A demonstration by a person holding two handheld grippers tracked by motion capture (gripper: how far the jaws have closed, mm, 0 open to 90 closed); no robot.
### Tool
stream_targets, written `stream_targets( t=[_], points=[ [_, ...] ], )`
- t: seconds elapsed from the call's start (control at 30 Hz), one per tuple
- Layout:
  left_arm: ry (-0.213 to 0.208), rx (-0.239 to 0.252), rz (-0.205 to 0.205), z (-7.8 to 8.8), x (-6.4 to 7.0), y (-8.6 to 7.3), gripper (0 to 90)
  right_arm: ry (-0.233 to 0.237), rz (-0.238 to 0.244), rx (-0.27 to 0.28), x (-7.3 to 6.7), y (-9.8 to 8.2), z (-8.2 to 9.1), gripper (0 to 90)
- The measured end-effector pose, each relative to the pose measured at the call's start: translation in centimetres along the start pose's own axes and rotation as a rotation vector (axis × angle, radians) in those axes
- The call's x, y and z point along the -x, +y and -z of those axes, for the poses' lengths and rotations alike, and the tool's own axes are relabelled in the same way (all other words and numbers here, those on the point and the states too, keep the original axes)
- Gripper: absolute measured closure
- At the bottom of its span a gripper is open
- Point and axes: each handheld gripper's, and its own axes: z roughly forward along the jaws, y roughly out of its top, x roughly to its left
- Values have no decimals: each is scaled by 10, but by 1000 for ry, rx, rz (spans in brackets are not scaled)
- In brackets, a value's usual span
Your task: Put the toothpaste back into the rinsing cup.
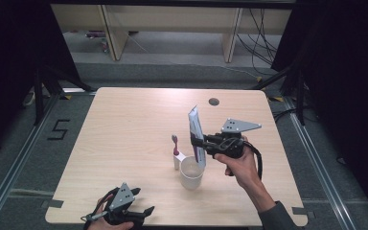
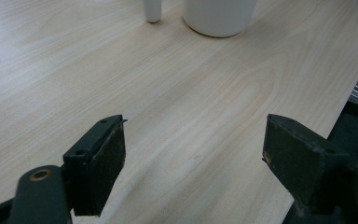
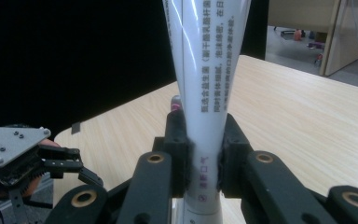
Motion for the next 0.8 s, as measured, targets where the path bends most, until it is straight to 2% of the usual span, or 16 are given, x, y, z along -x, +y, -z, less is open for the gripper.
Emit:
stream_targets(
  t=[0.03, 0.07, 0.17, 0.2, 0.27, 0.37, 0.43, 0.47, 0.53, 0.57, 0.6, 0.63, 0.7, 0.73, 0.8],
  points=[
    [-1, 1, 2, 0, 0, 0, 208, 9, -10, -8, -1, -1, -2, 775],
    [-1, 2, 6, 0, 0, 0, 208, 2, 7, -1, -1, -2, -3, 775],
    [0, 1, -2, 0, 0, 0, 207, 10, -5, -11, -2, -5, -8, 775],
    [-3, 6, -3, 0, -1, 0, 207, 14, -23, -15, -3, -6, -9, 775],
    [-4, 14, 14, -1, 0, 0, 207, 2, 3, -7, -2, -8, -11, 775],
    [-5, 7, -1, 0, 0, 0, 207, 9, -14, -23, -2, -11, -13, 775],
    [-3, 5, 4, 0, 0, 0, 207, 10, -6, -26, -1, -14, -15, 775],
    [-7, -1, -2, 0, -1, 1, 207, -2, -11, -35, -1, -15, -15, 775],
    [3, -8, -20, 1, -2, 0, 207, 11, -17, -35, 0, -18, -17, 774],
    [-7, 9, -4, 0, -1, 0, 207, 12, -31, -42, -1, -19, -17, 774],
    [-11, -8, -3, 1, -1, 1, 207, 8, -14, -45, 1, -20, -18, 774],
    [0, 2, -1, 0, 0, 0, 207, 12, -21, -44, 1, -21, -19, 774],
    [-8, 16, 7, -1, 1, 0, 207, 16, -39, -49, 0, -24, -20, 774],
    [-9, 13, 1, -1, 0, 0, 207, 0, -2, -44, 2, -24, -20, 774],
    [-2, 7, -1, -1, 0, 0, 207, 11, -14, -52, 2, -27, -22, 774]
  ],
)
